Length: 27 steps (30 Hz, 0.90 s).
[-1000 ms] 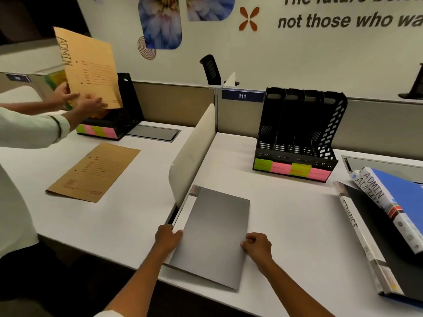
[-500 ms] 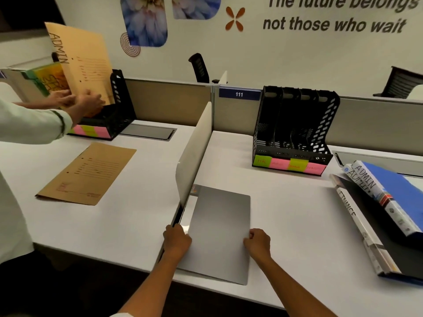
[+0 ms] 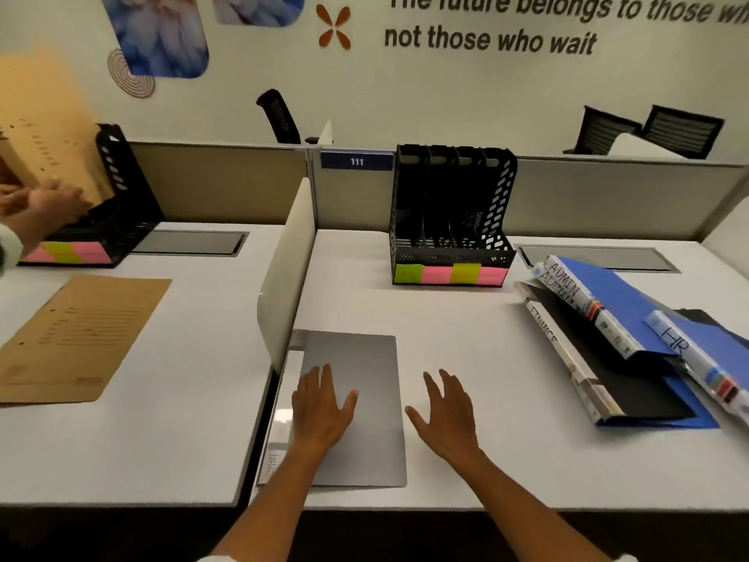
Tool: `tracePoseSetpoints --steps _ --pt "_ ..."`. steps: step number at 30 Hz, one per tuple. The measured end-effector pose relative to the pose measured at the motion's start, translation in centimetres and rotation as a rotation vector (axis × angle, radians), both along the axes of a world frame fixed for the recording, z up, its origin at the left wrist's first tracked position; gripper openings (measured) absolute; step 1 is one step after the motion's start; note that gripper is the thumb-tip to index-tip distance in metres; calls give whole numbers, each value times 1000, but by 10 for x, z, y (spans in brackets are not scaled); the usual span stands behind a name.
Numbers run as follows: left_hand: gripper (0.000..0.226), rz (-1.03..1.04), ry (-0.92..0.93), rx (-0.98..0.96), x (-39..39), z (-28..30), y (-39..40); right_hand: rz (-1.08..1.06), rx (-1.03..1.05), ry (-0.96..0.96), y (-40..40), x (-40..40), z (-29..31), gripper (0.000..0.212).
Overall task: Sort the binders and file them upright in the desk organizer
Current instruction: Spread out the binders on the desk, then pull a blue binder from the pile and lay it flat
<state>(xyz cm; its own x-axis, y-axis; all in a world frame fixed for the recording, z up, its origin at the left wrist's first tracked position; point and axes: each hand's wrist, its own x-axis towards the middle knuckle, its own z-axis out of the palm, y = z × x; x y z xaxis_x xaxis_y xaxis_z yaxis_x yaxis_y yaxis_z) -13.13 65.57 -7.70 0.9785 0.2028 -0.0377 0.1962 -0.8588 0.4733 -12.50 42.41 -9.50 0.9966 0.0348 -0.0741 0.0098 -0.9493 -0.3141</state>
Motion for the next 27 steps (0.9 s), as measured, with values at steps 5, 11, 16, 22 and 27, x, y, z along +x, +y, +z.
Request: tracePoseSetpoints --steps 5,11,16,22,27 --pt "82 -120 19 19 9 -2 -47 -40 -114 -53 -35 -8 5 84" --pt "85 -227 1 44 14 2 -108 -135 -137 -106 -97 -19 14 83" --pt "83 -292 -16 32 17 9 -171 -195 -151 -128 -158 -24 26 84" --pt "82 -367 -41 20 21 16 -276 -257 -141 -144 -253 -29 36 83" --pt "81 -422 -48 31 22 23 -365 -307 -142 -130 -336 -36 34 87"
